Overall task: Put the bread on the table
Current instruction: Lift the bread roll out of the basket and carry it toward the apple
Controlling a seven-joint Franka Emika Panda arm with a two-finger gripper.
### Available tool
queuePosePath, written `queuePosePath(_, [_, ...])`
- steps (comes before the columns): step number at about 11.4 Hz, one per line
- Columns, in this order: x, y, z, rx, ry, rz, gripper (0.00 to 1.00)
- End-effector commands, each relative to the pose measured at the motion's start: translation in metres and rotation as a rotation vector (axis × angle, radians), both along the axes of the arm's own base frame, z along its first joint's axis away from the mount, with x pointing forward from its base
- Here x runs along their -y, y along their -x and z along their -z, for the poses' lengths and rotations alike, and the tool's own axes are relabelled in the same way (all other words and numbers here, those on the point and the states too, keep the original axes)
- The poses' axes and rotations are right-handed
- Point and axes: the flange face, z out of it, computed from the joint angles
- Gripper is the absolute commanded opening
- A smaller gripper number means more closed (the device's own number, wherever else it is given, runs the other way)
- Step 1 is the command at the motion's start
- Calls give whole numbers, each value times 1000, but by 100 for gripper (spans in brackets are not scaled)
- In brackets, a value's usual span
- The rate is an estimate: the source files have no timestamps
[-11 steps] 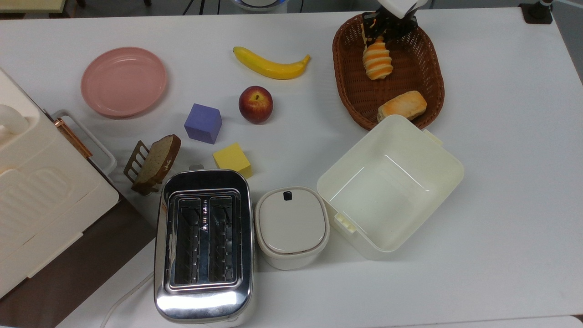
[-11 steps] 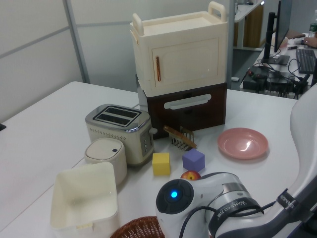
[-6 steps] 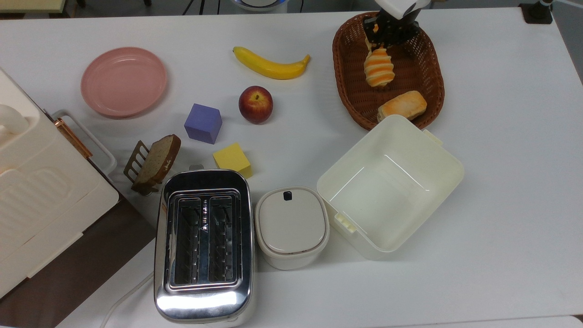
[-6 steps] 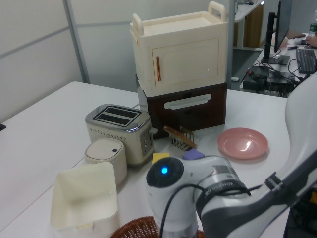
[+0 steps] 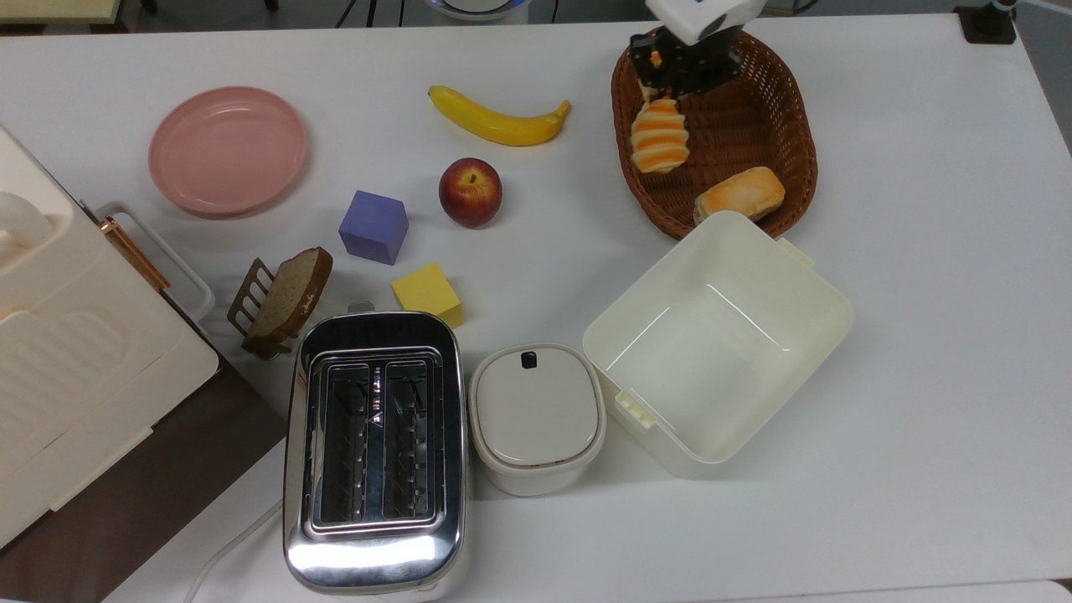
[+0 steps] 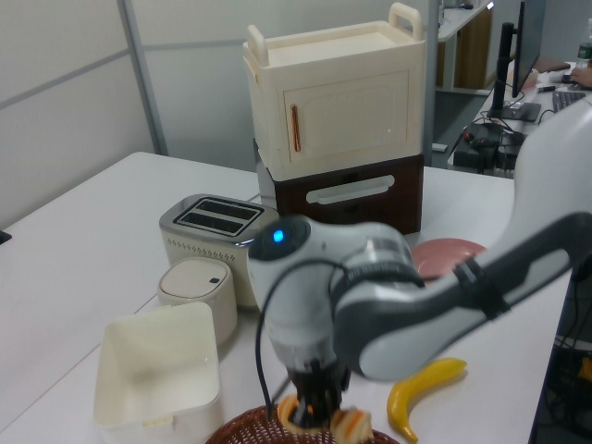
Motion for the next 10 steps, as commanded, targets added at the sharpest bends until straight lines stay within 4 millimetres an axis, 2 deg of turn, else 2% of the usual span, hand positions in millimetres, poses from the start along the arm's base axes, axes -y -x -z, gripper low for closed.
queuePosePath(1, [33,-28,-33,7,2,20,8])
queuePosePath(6, [75,-71,-40,31,-26,85,8])
queuePosePath(7, [92,-87,-37,30,-30,123,8])
queuePosePath(9, [116,-115,-31,33,-38,174,8])
queuePosePath(10, [124,-122,-24,28,-31,183,8])
